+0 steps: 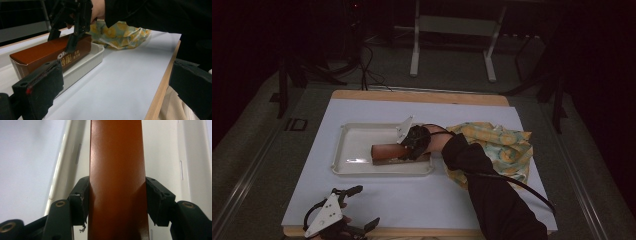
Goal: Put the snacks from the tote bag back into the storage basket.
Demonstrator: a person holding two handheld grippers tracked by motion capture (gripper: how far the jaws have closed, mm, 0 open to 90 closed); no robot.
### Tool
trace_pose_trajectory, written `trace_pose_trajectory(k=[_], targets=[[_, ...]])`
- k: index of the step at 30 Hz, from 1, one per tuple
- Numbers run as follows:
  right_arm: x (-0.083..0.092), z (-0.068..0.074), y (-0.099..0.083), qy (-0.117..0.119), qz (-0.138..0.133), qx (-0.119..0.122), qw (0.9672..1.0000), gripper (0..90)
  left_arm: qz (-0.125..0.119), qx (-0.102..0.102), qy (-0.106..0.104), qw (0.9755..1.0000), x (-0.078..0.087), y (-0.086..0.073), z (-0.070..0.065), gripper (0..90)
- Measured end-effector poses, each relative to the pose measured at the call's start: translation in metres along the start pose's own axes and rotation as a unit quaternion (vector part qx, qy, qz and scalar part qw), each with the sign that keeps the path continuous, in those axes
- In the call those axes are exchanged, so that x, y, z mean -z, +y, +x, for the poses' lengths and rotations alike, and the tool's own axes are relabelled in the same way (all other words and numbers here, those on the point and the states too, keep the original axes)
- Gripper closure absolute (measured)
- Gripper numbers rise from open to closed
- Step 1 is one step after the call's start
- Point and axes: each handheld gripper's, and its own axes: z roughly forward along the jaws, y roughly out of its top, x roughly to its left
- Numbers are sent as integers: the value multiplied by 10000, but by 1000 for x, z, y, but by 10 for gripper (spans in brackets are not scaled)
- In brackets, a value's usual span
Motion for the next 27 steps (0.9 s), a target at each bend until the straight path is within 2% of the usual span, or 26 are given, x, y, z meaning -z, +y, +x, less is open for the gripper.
trace_pose_trajectory(k=[5, 15, 17, 19, 20, 22, 25, 27], targets=[[-7, 0, -1, -35, 132, -21, 9999, 424, -1, 8, -6, 10000, 0, 0, 0, 0], [-12, -3, -2, -31, 171, -102, 9998, 421, 9, 3, -12, 10000, 0, 0, 1, 0], [-11, -2, -1, 50, 122, -105, 9999, 405, 7, 9, -8, 10000, 0, 0, 1, 0], [-9, -1, 0, -89, 129, -124, 9998, 382, 6, 16, -15, 10000, 0, 0, 1, 0], [-7, -2, 0, -40, 75, -154, 9998, 367, 12, 16, -15, 10000, 0, 0, 1, 0], [-3, -3, 3, -98, 77, -210, 9997, 322, 19, 18, -19, 10000, 0, 0, 1, 0], [6, -4, 5, -136, -10, -235, 9996, 308, 17, 17, -12, 10000, 0, 0, 1, 0], [11, -3, 6, -149, 26, -269, 9995, 291, 11, 23, -9, 10000, 0, 0, 1, 0]])
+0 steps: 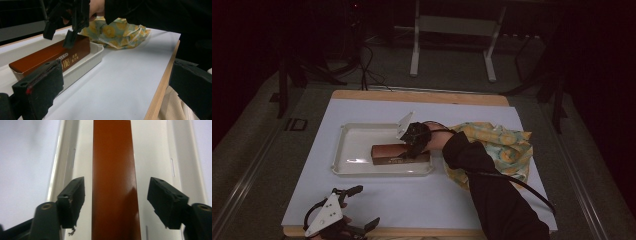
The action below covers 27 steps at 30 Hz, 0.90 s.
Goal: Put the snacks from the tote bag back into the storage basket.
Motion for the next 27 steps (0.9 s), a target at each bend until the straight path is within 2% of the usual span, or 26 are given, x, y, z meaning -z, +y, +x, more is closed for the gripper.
trace_pose_trajectory(k=[4, 6, 10, 16, 18, 21, 27], targets=[[6, 3, -1, -57, 95, -19, 9999, 239, 8, -7, -11, 10000, 0, 0, 0, 0], [11, 4, -1, -54, 68, -70, 9999, 222, 9, -6, -7, 10000, -1, 0, 0, 0], [21, 6, -1, -55, 37, -190, 9998, 134, 20, -4, 1, 10000, -1, 0, 0, 0], [39, 7, -9, -56, -267, -467, 9985, 127, 30, 13, 8, 10000, -2, 0, 0, 0], [44, 8, -13, -161, -235, -477, 9985, 130, 47, 15, 5, 10000, -2, 0, 0, 0], [51, 9, -19, -199, -238, -580, 9978, 133, 66, 15, 11, 10000, -3, 0, 1, 0], [69, 12, -32, -316, -453, -809, 9952, 143, 80, 28, 9, 10000, -5, 0, 1, 0]])
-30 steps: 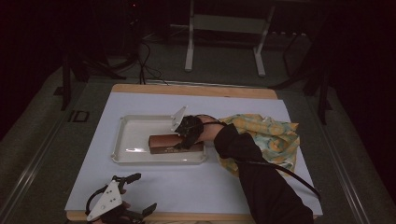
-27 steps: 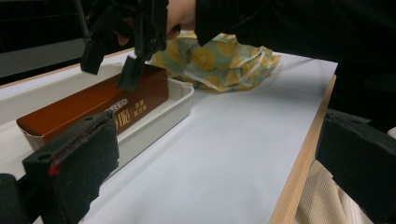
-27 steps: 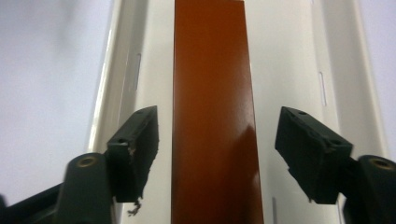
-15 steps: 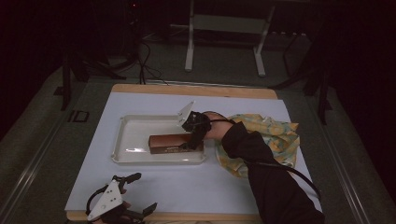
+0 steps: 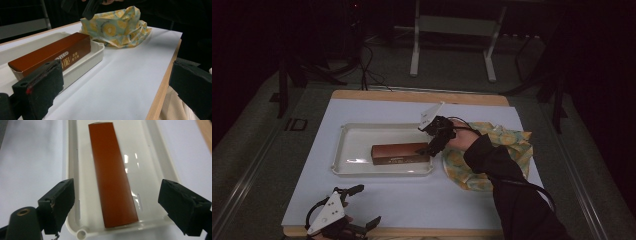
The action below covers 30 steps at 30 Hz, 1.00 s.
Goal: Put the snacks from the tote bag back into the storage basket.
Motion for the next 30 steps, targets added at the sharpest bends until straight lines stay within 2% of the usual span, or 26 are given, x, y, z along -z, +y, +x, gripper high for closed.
trace_pose_trajectory(k=[6, 12, 15, 25, 30], targets=[[14, 6, -10, -137, -90, -34, 9999, 143, 28, 12, -5, 10000, -1, 0, 1, 0], [25, 6, -24, -216, -218, -291, 9991, 143, 81, -8, 4, 10000, -2, 0, 1, 0], [30, 8, -30, -332, -221, -346, 9986, 143, 96, 1, 27, 10000, -2, 0, 1, 0], [40, 18, -50, -383, -342, -442, 9977, 143, 108, 3, 25, 9999, -3, 0, 1, 0], [48, 24, -62, -452, -509, -618, 9958, 143, 111, 2, 21, 9999, -3, 0, 1, 0]])
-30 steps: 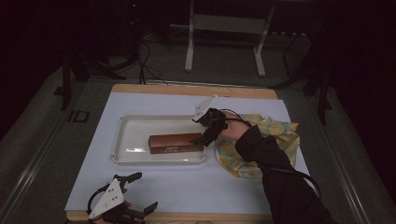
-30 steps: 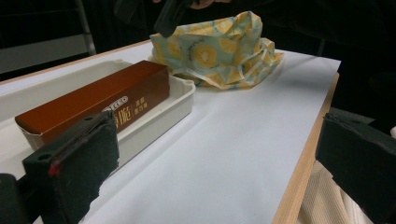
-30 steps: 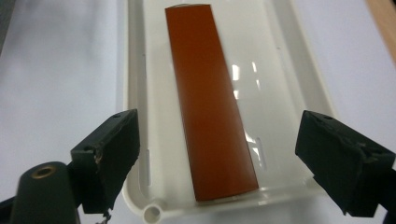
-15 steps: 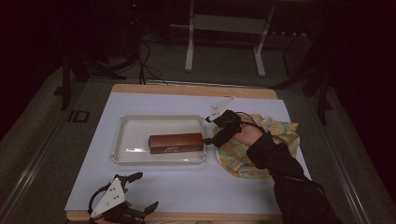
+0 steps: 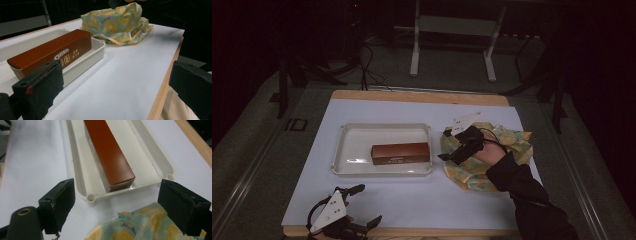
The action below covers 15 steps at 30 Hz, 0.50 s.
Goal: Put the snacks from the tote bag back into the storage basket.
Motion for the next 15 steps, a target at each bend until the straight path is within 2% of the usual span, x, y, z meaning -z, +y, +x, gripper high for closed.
trace_pose_trajectory(k=[8, 15], targets=[[16, 9, -22, -351, -236, -194, 9989, 143, 10, -13, -7, 10000, 0, 0, 0, 0], [30, 16, -40, -586, -470, -426, 9963, 143, 16, -14, -1, 10000, -1, 0, 0, 0]])
